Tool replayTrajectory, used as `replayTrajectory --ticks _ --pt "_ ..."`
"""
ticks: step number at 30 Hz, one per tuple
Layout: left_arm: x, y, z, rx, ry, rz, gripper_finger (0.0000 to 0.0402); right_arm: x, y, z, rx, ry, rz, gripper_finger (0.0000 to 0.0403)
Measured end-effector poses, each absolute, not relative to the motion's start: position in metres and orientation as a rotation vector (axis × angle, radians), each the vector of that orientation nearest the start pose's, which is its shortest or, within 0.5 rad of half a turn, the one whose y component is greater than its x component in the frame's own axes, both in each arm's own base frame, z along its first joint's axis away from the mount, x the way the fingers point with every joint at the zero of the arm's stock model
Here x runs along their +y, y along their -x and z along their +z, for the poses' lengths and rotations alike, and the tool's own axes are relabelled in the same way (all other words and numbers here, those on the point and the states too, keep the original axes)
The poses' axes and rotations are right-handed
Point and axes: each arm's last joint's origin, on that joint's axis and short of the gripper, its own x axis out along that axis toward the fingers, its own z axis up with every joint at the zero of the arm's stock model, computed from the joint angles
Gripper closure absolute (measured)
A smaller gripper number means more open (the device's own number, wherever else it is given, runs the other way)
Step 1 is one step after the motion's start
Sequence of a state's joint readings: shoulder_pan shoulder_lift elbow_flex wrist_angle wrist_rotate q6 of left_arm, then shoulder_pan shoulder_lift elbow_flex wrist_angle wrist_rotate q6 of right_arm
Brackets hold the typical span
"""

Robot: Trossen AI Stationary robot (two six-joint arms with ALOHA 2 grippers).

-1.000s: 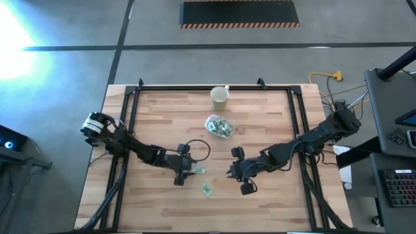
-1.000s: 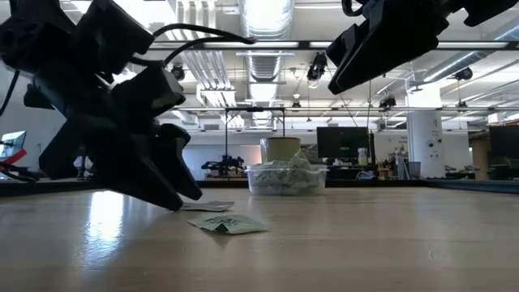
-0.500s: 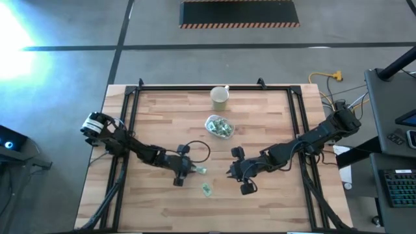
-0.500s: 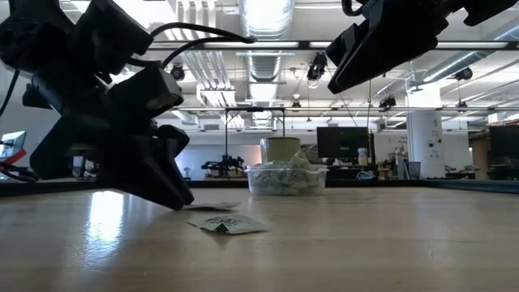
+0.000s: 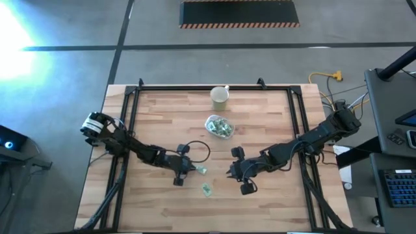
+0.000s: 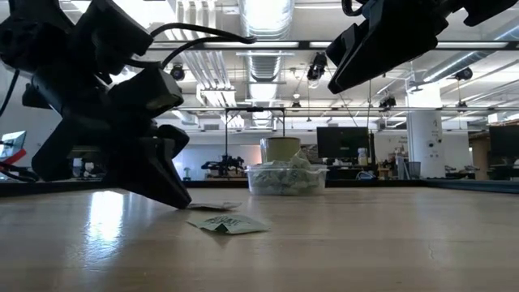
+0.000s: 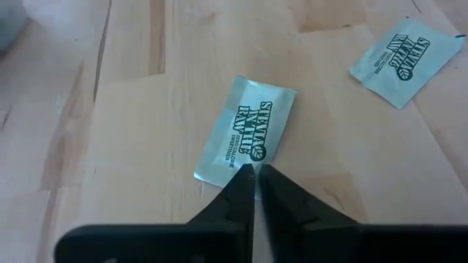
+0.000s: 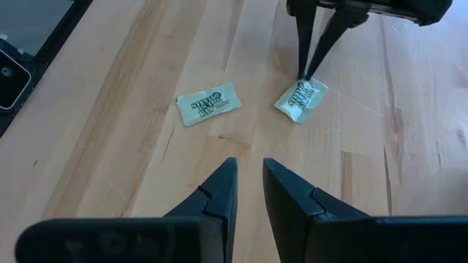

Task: Pick and place items into bin
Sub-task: Put the green stevia packet into the transparent bin

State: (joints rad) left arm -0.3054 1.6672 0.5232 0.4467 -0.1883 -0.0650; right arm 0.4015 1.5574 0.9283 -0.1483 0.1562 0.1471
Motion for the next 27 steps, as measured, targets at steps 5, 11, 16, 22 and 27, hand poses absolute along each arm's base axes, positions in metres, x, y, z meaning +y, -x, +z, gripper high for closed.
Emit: replayTrajectory --ticks 5,11,16,22,27 --pt "-0.077 -0.264 0.109 0.664 -0.131 -0.098 0.0372 0.120 -0.295 0.204 0.763 0.075 0.176 0.0346" --pt "-0.078 -0.264 0.111 0.653 -0.128 -0.110 0.0311 0.120 -0.295 0.204 0.764 0.076 0.177 0.0346" --pt "-0.078 -0.266 0.113 0.623 -0.148 -0.102 0.0252 0.120 -0.295 0.204 0.764 0.076 0.177 0.0346" --pt "-0.073 -0.273 0.109 0.595 -0.148 -0.094 0.0207 0.120 -0.295 0.205 0.759 0.074 0.177 0.0346" --pt "-0.071 -0.280 0.101 0.622 -0.094 -0.118 0.0199 0.120 -0.295 0.205 0.758 0.074 0.177 0.0346"
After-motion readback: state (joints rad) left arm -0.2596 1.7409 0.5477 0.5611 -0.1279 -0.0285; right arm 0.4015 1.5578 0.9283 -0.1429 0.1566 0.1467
